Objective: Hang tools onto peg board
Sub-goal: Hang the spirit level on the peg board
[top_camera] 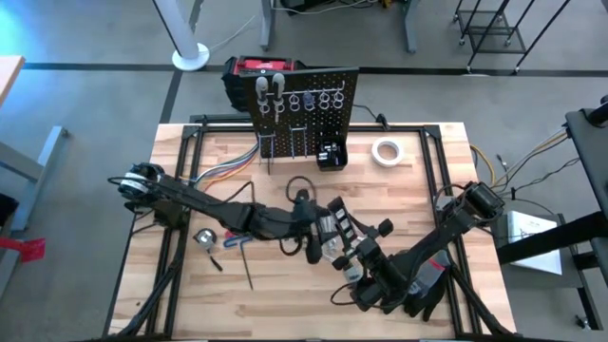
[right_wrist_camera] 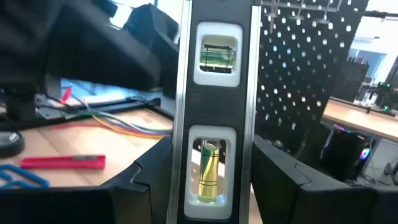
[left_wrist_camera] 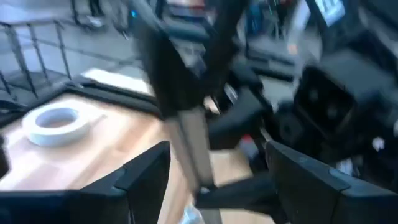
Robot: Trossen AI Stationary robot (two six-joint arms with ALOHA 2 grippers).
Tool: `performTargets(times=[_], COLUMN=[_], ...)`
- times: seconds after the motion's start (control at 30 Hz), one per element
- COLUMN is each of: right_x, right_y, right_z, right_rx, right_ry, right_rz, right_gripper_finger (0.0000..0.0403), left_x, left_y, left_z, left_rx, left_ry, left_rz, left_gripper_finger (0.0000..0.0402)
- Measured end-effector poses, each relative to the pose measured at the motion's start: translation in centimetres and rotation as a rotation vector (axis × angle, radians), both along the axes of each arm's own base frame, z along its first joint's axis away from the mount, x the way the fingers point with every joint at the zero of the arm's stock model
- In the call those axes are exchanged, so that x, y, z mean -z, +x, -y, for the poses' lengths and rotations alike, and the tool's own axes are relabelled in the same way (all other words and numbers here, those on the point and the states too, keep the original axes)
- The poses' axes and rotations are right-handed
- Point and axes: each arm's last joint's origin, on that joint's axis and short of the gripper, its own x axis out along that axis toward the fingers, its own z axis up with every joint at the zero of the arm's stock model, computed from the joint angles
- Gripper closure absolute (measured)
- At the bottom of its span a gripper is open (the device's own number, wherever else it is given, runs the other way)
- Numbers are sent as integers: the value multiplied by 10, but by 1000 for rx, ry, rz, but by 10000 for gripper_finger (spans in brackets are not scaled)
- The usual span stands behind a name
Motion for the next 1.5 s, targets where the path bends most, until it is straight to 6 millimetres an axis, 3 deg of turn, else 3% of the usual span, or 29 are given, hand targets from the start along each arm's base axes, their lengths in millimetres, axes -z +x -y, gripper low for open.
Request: performTargets(times=[0.17, 0.43, 0.63, 0.97, 1.07, 1.23, 1.5], right_x=[6, 7, 7, 6, 6, 6, 8], right_y=[-4, 6, 16, 25, 25, 26, 31], right_z=[2, 17, 30, 28, 27, 29, 32], right_rx=[-2, 51, 101, 108, 108, 116, 90], right_ry=[16, 24, 15, -16, -13, -32, 32], right_rz=[16, 29, 19, -27, -22, -27, -148], right_gripper_finger=[243, 243, 243, 243, 243, 243, 243], left_x=[23, 27, 35, 44, 41, 40, 52], left_y=[-10, -12, -8, 2, 1, 1, -7], left_z=[-10, -11, -23, -40, -40, -39, -42], left_rx=[-76, -75, -116, -123, -118, -105, -102], left_ry=[-49, -59, -29, -14, 18, 39, 47], left_rz=[92, 136, 97, 120, 130, 140, 62], left_gripper_finger=[176, 228, 235, 240, 265, 362, 360])
